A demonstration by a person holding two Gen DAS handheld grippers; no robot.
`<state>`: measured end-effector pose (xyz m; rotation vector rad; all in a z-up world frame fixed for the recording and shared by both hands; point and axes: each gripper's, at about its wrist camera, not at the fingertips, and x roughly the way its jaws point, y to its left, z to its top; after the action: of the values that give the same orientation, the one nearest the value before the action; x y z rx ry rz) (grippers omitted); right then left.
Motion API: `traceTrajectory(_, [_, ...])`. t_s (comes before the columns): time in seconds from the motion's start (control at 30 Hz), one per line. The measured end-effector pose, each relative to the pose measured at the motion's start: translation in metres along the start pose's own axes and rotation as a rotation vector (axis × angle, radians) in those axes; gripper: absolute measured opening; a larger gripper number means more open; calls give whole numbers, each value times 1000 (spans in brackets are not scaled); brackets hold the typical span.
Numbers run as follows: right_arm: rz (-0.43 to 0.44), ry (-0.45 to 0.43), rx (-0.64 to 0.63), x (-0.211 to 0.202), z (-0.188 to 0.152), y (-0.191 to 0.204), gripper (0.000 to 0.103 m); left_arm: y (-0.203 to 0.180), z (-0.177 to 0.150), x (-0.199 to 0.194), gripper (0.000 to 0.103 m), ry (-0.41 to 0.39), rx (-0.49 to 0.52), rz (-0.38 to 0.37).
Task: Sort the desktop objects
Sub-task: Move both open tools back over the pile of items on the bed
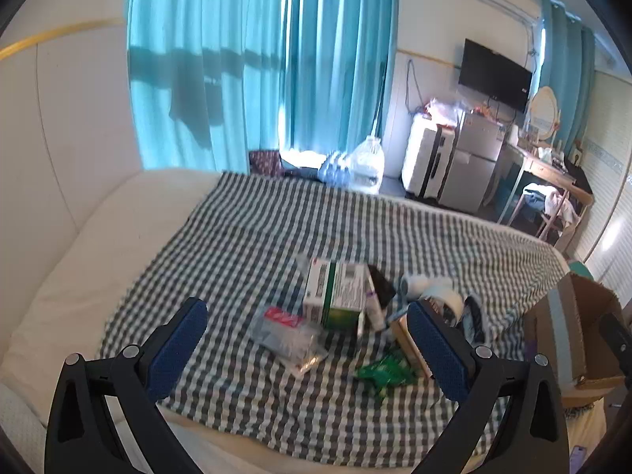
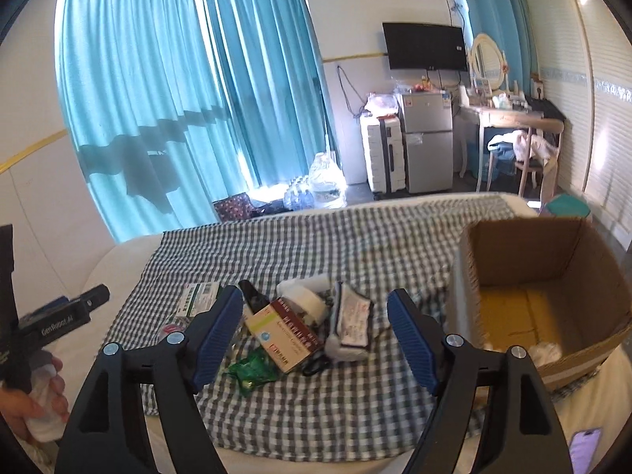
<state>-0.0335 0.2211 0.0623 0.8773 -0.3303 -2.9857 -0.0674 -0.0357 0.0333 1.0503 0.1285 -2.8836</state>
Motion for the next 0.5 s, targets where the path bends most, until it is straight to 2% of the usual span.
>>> traceTrajectory(0.2, [-7,118,-38,41,-35,13,76,0,-25,27,103,73,31,-12])
traceTrajectory(0.5, [-46,192,-45,79,-45,2,76,-9,-35,68,103,140,35,-10])
